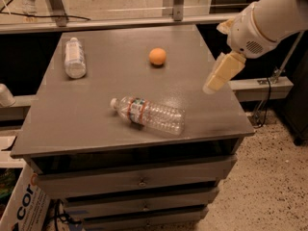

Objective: Move orange near blue plastic bottle

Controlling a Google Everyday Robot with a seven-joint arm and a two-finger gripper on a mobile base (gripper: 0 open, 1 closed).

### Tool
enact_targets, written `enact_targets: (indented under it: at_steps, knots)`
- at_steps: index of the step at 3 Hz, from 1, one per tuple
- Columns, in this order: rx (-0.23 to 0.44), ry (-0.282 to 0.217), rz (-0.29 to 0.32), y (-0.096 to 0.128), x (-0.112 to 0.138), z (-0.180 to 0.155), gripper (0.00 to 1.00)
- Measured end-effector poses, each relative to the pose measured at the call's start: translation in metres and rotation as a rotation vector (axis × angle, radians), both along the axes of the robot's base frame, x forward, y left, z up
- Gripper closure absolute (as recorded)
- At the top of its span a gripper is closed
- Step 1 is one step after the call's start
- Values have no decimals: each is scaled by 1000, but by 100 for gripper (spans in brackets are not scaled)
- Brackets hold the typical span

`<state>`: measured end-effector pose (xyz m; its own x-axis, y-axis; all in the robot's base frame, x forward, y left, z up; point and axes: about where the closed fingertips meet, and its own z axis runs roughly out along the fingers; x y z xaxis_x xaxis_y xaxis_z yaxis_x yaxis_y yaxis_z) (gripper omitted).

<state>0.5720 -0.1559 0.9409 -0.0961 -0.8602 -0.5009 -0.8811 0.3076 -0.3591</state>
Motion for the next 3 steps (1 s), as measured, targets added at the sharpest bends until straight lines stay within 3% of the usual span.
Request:
enact_targets:
  at_steps: [1,2,3]
  knots:
    - [104,12,8,18,26,-3,0]
    - [104,12,8,18,26,-3,0]
    - [135,-12,34,32,31,-9,0]
